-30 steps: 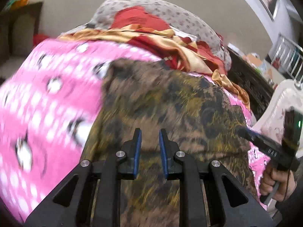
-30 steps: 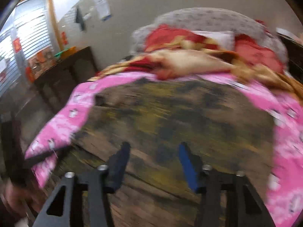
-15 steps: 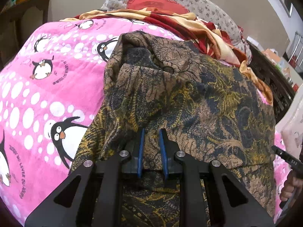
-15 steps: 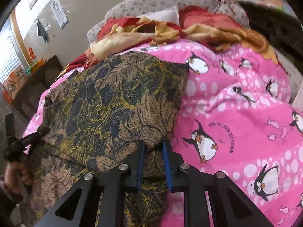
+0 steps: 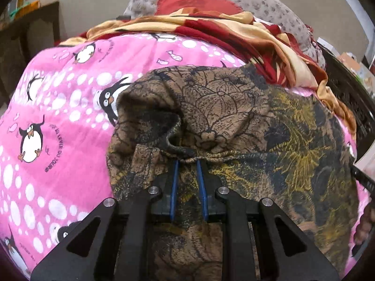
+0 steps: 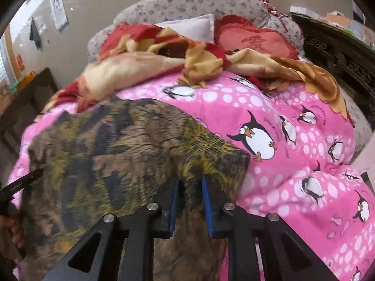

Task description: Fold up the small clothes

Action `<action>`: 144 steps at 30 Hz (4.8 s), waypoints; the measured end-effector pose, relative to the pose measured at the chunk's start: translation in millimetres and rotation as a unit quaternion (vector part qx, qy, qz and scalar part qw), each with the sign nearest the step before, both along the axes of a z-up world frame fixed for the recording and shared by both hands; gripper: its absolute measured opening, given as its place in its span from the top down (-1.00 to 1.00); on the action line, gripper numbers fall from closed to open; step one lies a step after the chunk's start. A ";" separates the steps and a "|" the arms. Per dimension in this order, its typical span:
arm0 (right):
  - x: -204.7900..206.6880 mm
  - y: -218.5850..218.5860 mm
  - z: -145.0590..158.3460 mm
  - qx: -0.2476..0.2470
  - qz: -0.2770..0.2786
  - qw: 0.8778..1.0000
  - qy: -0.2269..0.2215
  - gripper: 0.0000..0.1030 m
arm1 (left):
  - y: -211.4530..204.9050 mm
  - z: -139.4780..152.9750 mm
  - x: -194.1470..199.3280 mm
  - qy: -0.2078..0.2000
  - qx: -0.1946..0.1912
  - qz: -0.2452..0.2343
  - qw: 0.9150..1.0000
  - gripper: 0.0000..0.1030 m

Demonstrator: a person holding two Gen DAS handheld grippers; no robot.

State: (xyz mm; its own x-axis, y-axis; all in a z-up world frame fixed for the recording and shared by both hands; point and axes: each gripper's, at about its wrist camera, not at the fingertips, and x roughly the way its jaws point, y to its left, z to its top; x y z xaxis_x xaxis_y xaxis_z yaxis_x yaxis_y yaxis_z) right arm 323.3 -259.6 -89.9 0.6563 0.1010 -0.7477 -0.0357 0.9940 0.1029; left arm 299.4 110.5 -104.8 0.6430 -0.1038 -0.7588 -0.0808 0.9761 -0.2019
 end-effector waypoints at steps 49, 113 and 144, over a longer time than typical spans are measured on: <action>-97.6 103.8 -24.7 -0.096 0.128 0.987 0.035 -1.00 | -55.4 -2.2 -97.7 -0.020 -0.021 -0.098 0.995 -0.18; -190.1 97.3 -29.5 -0.057 0.066 0.995 0.038 -1.00 | -49.0 -4.3 -101.9 -0.024 -0.032 -0.082 0.996 -0.18; -368.2 33.6 43.8 0.078 0.140 0.982 -0.100 -0.99 | 102.8 5.4 -361.2 0.092 -0.175 -0.079 0.977 -0.19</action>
